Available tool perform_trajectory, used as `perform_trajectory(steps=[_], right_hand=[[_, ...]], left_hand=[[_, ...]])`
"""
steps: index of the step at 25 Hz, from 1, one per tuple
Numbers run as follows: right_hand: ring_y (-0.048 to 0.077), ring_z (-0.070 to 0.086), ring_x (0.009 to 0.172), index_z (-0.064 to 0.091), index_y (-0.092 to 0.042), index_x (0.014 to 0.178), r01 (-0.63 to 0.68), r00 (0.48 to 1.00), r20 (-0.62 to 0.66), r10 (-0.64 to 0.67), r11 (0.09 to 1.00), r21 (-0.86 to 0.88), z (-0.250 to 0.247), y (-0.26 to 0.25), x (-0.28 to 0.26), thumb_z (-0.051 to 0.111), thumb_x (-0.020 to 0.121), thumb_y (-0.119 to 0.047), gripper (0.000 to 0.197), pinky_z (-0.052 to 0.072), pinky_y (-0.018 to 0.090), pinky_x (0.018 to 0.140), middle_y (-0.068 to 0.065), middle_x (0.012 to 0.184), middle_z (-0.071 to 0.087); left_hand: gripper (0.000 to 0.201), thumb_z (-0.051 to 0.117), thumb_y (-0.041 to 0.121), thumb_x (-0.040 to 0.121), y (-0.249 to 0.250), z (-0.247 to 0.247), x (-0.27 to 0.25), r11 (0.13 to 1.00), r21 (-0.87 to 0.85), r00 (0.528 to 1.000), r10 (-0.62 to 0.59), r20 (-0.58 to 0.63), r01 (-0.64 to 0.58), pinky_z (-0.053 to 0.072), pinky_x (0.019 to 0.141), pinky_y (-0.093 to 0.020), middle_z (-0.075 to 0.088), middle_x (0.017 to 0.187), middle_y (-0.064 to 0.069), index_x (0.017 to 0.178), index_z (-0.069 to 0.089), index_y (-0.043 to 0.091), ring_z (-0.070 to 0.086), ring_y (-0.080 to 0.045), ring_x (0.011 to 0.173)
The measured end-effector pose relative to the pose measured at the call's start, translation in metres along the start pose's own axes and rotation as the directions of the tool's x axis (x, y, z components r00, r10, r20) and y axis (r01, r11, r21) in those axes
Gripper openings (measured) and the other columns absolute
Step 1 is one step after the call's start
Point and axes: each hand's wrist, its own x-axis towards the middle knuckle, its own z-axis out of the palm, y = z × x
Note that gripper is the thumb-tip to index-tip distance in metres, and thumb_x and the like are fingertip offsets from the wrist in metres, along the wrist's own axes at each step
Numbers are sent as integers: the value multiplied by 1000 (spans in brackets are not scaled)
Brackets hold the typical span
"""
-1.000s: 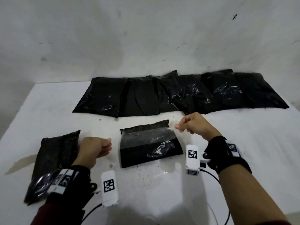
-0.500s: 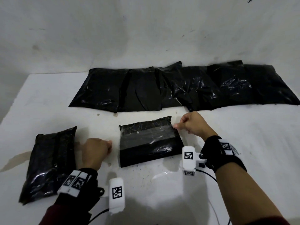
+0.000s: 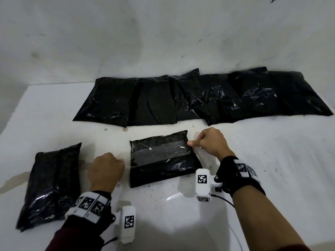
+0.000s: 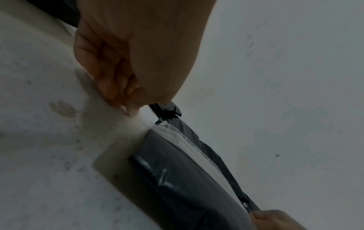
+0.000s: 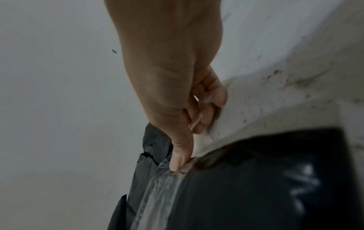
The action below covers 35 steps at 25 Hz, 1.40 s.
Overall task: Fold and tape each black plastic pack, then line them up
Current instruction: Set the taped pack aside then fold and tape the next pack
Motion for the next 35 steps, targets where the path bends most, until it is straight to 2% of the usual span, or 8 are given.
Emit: perform_trajectory(steps=[3,6,9,11,14,21,30,35], right_hand=[[19,62,70,62,-11,62,-6,1000,-7,6,1000,4,-1,0,-2,84,59,-49,44,48,30,67,1,66,64],[18,61,70,63,-10,63,-15,1000,1,15,999,33,-4,0,-2,84,58,-50,46,50,30,68,1,65,64],[18,63,70,63,-11,62,-7,1000,17,7,1000,10,-6,-1,-2,83,57,-53,46,51,32,69,2,65,65],[19,62,69,64,-10,64,4,999,48,-2,999,-47,-9,-2,-1,82,59,-53,46,51,32,69,4,66,66],[16,57,56,64,-5,66,-3,985,174,-3,1000,31,-19,1,2,84,63,-40,41,49,29,61,4,58,63],[4,52,40,63,-5,68,-116,924,381,-38,920,373,-36,10,3,74,77,-9,15,35,15,41,1,50,64],[10,51,37,62,2,66,-221,961,255,112,862,455,-33,23,7,74,73,3,13,42,17,42,9,52,65],[6,52,38,66,1,66,-199,967,238,87,844,499,-42,22,2,76,72,1,11,43,15,42,6,50,64]], left_hand=[[20,55,11,85,-4,-13,-1,992,-112,989,38,-146,-55,39,59,-34,62,78,-23,76,58,-6,52,-31,66],[15,57,15,89,30,-22,-7,837,-336,888,332,-318,-433,40,74,-34,60,86,-16,88,58,0,53,-28,80],[58,39,45,89,86,-11,-9,630,-305,677,732,-71,-714,20,106,-21,44,138,-9,133,46,8,35,-21,129],[74,16,59,85,107,6,-6,596,-96,580,800,152,-797,4,113,-25,11,157,0,148,19,19,6,-15,144],[83,-1,69,80,108,31,1,576,70,577,791,205,-815,-6,112,-27,-8,157,5,149,1,23,-8,-13,144],[74,-3,61,89,101,46,1,544,71,549,832,80,-836,-4,114,-30,-5,152,8,149,6,19,-11,-8,141],[65,12,54,93,97,49,1,546,30,547,836,40,-837,0,115,-29,19,155,4,148,15,19,5,-11,144],[80,6,69,85,99,42,5,566,-86,559,824,96,-820,12,111,-29,34,149,2,147,22,21,28,-15,137]])
